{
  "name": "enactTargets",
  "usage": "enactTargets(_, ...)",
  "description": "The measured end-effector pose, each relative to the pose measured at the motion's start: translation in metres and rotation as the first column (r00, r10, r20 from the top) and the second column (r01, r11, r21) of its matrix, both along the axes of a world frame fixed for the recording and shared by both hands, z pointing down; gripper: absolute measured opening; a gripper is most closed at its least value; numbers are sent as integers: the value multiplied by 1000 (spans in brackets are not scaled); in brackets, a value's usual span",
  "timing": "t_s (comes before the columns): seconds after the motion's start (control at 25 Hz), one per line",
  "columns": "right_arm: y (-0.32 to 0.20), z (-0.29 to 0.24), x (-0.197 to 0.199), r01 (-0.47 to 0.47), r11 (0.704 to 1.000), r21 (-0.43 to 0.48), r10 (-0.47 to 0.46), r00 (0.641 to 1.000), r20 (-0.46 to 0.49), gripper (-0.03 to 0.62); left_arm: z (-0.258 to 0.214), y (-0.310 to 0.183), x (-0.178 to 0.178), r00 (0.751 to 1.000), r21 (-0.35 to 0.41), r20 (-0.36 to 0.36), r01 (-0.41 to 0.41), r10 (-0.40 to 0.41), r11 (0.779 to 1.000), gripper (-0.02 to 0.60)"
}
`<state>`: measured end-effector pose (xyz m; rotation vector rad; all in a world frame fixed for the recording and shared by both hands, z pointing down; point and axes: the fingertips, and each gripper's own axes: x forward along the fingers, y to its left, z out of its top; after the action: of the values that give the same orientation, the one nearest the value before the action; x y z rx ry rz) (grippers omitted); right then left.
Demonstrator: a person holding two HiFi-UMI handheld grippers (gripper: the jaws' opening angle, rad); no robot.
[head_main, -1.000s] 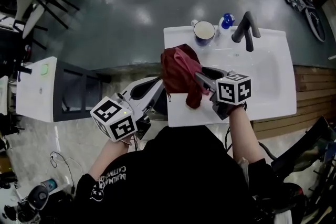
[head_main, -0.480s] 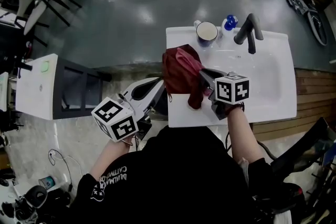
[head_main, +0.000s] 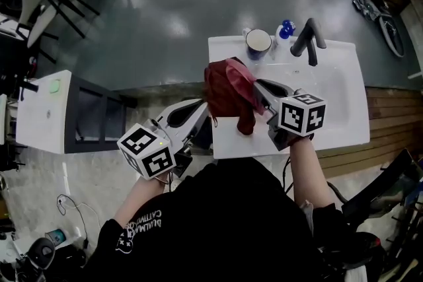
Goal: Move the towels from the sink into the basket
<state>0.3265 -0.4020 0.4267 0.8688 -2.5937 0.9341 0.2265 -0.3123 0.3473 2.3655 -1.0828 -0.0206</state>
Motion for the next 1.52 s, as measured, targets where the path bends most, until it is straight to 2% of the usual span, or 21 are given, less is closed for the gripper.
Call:
enactTargets(0.28, 21, -67, -27, -16, 989, 144, 10, 999, 44, 46, -10, 27, -27, 1000, 34, -24, -3, 4, 999, 0)
enactTargets(0.52, 57, -110, -67, -35, 975, 219, 19, 997, 75, 46, -27, 57, -68, 999, 65, -43, -9, 12, 998, 0)
enactTargets(0.88, 121, -135, -143, -26, 962, 271, 9, 998, 66, 46, -37, 116, -143, 997, 92, -82, 13, -6, 996, 0)
enactTargets(1.2, 172, -146, -197, -66, 952, 297, 48, 996, 69, 46, -44, 160, -205, 996, 117, -91, -3, 14, 993, 0)
enactTargets(1.52, 218, -150, -236, -90, 942, 322, 73, 995, 65, 46, -44, 194, -239, 994, 123, -77, -62, 72, 990, 0)
